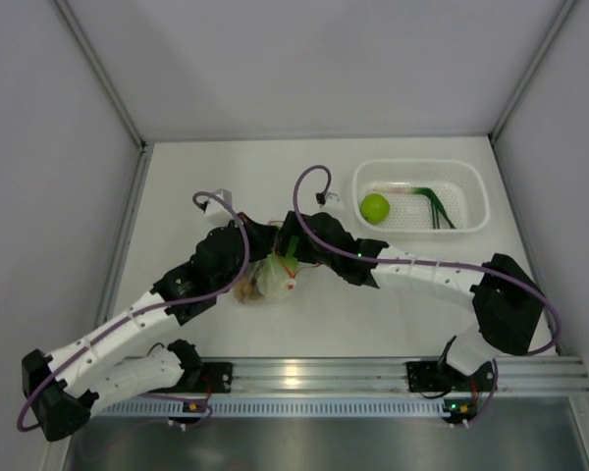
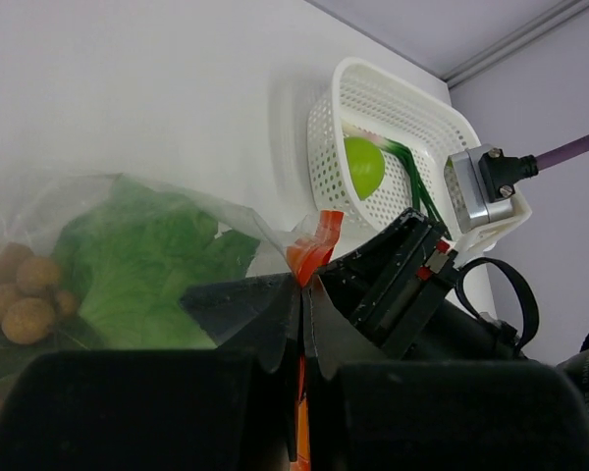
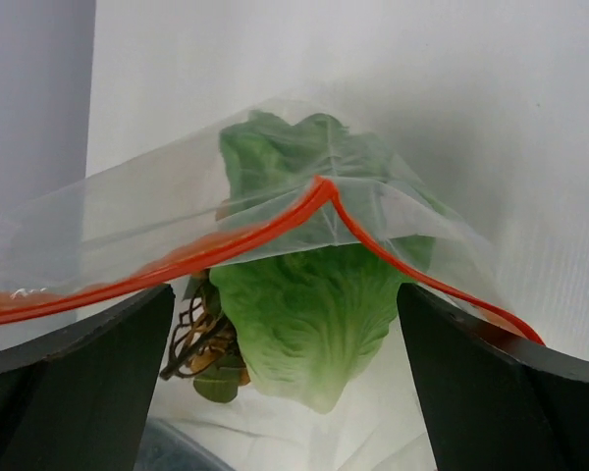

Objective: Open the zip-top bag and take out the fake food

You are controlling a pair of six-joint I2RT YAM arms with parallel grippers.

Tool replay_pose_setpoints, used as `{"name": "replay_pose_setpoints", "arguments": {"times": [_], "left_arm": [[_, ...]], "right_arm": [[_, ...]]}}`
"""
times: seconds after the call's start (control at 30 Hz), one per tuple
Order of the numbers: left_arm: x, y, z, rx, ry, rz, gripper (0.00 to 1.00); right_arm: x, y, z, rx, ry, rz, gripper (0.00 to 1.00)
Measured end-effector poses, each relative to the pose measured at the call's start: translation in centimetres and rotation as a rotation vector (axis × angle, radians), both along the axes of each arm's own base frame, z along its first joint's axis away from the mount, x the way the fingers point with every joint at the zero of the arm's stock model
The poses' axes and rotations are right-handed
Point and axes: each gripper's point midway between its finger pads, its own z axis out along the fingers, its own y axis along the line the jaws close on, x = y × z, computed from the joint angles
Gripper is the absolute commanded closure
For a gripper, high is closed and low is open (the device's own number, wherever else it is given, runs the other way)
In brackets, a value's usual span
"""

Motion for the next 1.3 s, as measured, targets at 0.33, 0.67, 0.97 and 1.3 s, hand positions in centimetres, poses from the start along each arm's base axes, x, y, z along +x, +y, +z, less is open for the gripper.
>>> {"name": "replay_pose_setpoints", "arguments": {"times": [0.33, 0.67, 0.97, 1.3], "left_arm": [[0.5, 0.2, -0.4, -0.028, -0.003, 0.027, 1.0], [0.2, 0.0, -1.3, -0.025, 0.014, 0.012, 1.0], [0.0, 0.2, -1.9, -0.013, 0.015, 0.009, 1.0], [0.1, 1.3, -1.3, 0.032, -0.031, 0.034, 1.0]], "right_arm": [[1.9, 0.9, -2.6, -0.068, 0.027, -0.065, 0.03], [2.3, 3.8, -5.8, 0.038, 0.06, -0.025, 0.22], [2.1, 5.0, -6.0, 0.168, 0.041, 0.011, 0.79], [1.9, 4.6, -6.0, 0.157, 0.011, 0.042, 1.0]]}}
